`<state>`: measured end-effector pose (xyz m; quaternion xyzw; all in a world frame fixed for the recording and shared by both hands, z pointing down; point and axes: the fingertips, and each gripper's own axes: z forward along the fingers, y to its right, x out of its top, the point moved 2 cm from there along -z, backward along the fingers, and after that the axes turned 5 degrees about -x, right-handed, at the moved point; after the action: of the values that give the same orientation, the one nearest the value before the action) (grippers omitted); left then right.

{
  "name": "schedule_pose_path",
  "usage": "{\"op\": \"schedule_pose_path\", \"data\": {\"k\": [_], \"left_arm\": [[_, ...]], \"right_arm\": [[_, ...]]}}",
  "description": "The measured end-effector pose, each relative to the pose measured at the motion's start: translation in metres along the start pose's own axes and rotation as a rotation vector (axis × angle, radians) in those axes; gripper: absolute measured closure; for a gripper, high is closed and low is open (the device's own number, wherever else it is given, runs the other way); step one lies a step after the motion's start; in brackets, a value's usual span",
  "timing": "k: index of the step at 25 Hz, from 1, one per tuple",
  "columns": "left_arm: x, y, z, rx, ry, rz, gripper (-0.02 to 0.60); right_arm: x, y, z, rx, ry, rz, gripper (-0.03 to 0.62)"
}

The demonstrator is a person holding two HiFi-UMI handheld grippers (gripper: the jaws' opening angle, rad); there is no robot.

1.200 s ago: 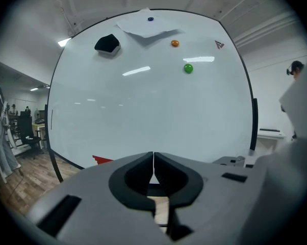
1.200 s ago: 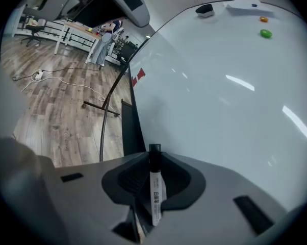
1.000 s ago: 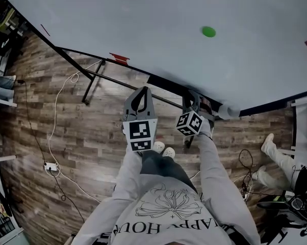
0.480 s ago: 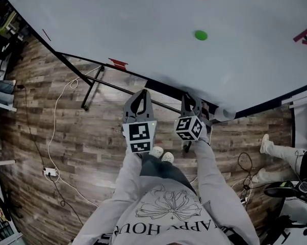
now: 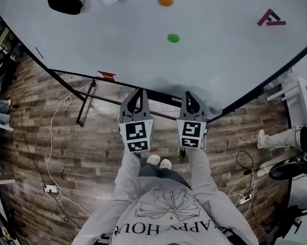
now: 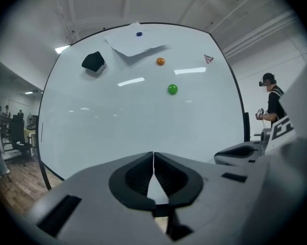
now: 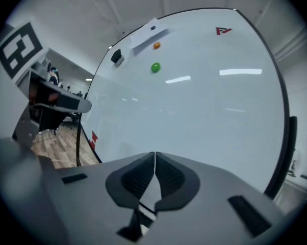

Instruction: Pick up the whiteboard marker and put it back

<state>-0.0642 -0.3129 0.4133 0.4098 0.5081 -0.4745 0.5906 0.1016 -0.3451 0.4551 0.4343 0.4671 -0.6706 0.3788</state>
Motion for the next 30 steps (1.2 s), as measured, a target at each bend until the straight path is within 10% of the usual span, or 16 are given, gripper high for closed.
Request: {"op": "schedule_pose_path", "data": {"k": [10, 30], "left_arm": [[0.022, 0.028, 0.0, -0.055, 0.05, 0.02, 0.574], [0.034, 0.038, -0.005, -0.065, 0.075, 0.043, 0.574]], "right_arm": [[0.02, 0.039, -0.04, -0.104, 0.072, 0.198, 0.591], [0.024, 0.059, -0.052, -0.118, 0.085, 0.259, 0.591]]}}
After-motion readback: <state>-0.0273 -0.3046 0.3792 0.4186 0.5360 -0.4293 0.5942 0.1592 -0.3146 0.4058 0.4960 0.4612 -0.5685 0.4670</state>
